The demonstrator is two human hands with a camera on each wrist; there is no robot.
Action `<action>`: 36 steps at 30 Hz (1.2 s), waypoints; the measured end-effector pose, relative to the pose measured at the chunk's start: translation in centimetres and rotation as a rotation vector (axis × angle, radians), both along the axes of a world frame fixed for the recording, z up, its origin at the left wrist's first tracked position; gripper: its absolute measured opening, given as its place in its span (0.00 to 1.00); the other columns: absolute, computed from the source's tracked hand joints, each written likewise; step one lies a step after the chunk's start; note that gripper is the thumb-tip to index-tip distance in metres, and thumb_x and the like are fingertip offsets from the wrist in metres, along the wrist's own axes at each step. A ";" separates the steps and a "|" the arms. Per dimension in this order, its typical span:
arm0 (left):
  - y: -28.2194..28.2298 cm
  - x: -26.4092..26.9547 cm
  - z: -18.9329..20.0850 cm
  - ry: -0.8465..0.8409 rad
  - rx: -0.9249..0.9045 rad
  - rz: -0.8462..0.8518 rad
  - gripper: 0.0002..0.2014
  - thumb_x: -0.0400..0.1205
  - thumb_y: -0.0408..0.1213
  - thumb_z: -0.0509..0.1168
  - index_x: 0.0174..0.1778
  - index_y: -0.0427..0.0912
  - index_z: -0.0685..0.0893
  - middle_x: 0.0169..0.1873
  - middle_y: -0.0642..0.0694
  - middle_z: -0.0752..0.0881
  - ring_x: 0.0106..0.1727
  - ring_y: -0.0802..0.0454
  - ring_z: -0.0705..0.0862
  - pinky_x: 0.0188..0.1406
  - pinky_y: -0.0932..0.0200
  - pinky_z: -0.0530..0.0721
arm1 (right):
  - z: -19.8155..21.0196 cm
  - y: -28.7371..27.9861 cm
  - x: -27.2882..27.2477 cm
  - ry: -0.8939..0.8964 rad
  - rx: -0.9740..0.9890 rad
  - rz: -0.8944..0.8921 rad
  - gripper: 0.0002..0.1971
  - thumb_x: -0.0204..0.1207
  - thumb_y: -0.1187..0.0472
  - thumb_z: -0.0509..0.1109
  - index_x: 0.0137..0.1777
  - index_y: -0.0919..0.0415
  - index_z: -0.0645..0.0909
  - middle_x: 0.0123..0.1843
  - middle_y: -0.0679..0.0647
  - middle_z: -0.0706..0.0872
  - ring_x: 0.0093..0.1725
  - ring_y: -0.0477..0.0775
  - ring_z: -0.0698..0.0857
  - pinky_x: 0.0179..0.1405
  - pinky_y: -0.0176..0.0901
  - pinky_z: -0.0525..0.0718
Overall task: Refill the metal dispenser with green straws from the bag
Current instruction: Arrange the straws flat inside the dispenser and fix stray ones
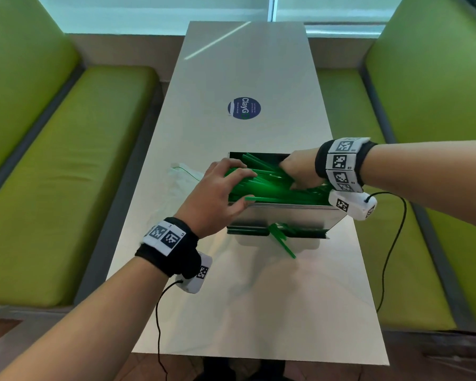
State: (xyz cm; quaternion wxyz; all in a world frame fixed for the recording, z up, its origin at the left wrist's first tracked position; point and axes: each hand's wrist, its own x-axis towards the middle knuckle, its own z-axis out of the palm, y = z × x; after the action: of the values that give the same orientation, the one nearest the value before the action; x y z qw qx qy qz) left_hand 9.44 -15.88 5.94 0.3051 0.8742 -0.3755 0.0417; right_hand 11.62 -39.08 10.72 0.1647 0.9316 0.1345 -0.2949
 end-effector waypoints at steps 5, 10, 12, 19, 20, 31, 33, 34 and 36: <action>-0.1 0.0 0.2 -0.005 -0.033 0.003 0.20 0.78 0.43 0.74 0.67 0.46 0.86 0.65 0.47 0.80 0.64 0.46 0.78 0.68 0.60 0.75 | 2.0 -0.6 -0.3 -0.155 0.060 0.043 0.13 0.80 0.56 0.70 0.60 0.60 0.86 0.54 0.58 0.89 0.52 0.60 0.88 0.52 0.48 0.88; -0.4 0.3 0.6 0.066 -0.090 0.057 0.22 0.78 0.42 0.75 0.68 0.47 0.85 0.64 0.47 0.79 0.66 0.47 0.78 0.70 0.58 0.76 | 2.7 -1.7 -1.6 -0.111 0.475 -0.203 0.21 0.73 0.67 0.68 0.65 0.52 0.85 0.56 0.50 0.90 0.57 0.54 0.87 0.62 0.52 0.86; -0.7 0.6 0.6 0.110 -0.095 0.093 0.22 0.80 0.41 0.72 0.71 0.47 0.82 0.67 0.47 0.79 0.69 0.47 0.77 0.73 0.56 0.75 | 2.4 -1.5 -2.5 0.076 0.545 -0.298 0.27 0.73 0.64 0.72 0.74 0.53 0.78 0.66 0.49 0.85 0.64 0.54 0.84 0.69 0.53 0.82; -1.5 0.4 0.4 0.264 -0.115 0.063 0.27 0.87 0.37 0.61 0.84 0.45 0.68 0.80 0.46 0.69 0.83 0.50 0.64 0.86 0.50 0.62 | 0.0 -0.3 -3.4 0.070 0.469 -0.244 0.28 0.82 0.45 0.68 0.76 0.60 0.72 0.69 0.58 0.82 0.63 0.59 0.82 0.65 0.49 0.79; -1.4 0.3 0.5 0.284 -0.119 0.054 0.29 0.87 0.37 0.61 0.85 0.45 0.64 0.81 0.47 0.68 0.84 0.51 0.63 0.86 0.50 0.61 | -0.1 -0.4 -3.3 0.055 0.499 -0.263 0.27 0.82 0.46 0.68 0.76 0.59 0.72 0.69 0.58 0.81 0.64 0.60 0.82 0.65 0.50 0.79; -0.4 0.8 -0.8 0.158 0.126 0.042 0.35 0.84 0.54 0.61 0.85 0.40 0.67 0.83 0.45 0.67 0.89 0.49 0.53 0.89 0.48 0.56 | 2.7 -1.1 -1.5 -0.194 0.780 -0.307 0.14 0.82 0.57 0.69 0.66 0.55 0.76 0.51 0.51 0.88 0.49 0.55 0.85 0.48 0.43 0.78; -0.2 1.3 -0.7 0.094 0.174 0.002 0.35 0.83 0.59 0.59 0.82 0.40 0.74 0.81 0.46 0.72 0.89 0.49 0.54 0.88 0.50 0.56 | 2.7 -0.6 -1.2 -0.223 0.592 -0.229 0.17 0.83 0.55 0.68 0.68 0.58 0.75 0.53 0.55 0.84 0.50 0.58 0.81 0.50 0.44 0.76; 0.0 1.5 -0.5 0.079 0.180 -0.014 0.34 0.83 0.59 0.59 0.80 0.40 0.76 0.79 0.45 0.74 0.89 0.48 0.55 0.88 0.49 0.58 | 2.5 -0.4 -1.1 -0.192 0.470 -0.193 0.18 0.83 0.54 0.68 0.69 0.60 0.76 0.56 0.58 0.85 0.52 0.60 0.82 0.52 0.45 0.77; 0.3 1.9 -0.1 0.069 0.166 -0.029 0.32 0.82 0.58 0.63 0.76 0.40 0.80 0.76 0.44 0.79 0.87 0.46 0.63 0.86 0.47 0.64 | 1.9 -0.2 -1.0 -0.088 0.232 -0.129 0.20 0.84 0.50 0.66 0.68 0.63 0.80 0.58 0.59 0.87 0.57 0.61 0.85 0.56 0.47 0.81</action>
State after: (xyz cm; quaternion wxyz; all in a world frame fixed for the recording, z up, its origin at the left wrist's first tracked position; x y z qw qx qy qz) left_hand 11.32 -15.54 5.82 0.2449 0.8919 -0.3794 -0.0240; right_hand 10.65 -39.32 12.66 0.0424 0.9631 0.1002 -0.2461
